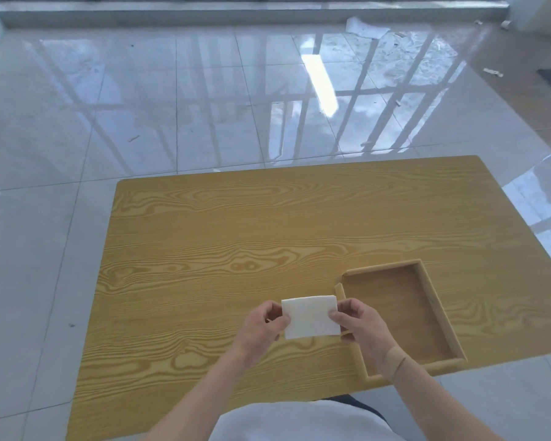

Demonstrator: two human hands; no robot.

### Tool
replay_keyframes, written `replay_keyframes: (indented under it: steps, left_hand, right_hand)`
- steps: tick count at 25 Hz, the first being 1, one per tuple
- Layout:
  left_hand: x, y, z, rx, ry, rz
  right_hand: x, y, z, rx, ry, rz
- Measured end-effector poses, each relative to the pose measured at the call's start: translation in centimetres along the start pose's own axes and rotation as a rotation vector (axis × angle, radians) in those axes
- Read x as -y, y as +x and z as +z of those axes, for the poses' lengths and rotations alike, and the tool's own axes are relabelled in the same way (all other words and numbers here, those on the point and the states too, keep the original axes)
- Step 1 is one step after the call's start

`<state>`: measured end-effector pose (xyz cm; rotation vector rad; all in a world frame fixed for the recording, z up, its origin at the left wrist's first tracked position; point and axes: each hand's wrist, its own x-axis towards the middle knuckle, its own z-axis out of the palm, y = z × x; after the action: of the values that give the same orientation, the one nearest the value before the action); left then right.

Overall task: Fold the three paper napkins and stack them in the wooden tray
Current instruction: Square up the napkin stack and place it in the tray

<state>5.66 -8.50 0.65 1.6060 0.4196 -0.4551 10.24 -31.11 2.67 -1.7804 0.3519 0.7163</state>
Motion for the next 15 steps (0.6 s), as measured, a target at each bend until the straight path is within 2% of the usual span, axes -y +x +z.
replay_keyframes:
  steps: [10,15]
  left_hand:
    - [-2.6,2.7,14.5,-0.155,0.056,-0.104]
    - [-2.5,4.1,18.8,-0.174,0.132,-0.172]
  right_hand:
    - [-2.8,3.5,-14.0,0.066,-0.083,-0.048]
    - [-3.8,4.9,-18.2,0.060,-0.181,-0.038]
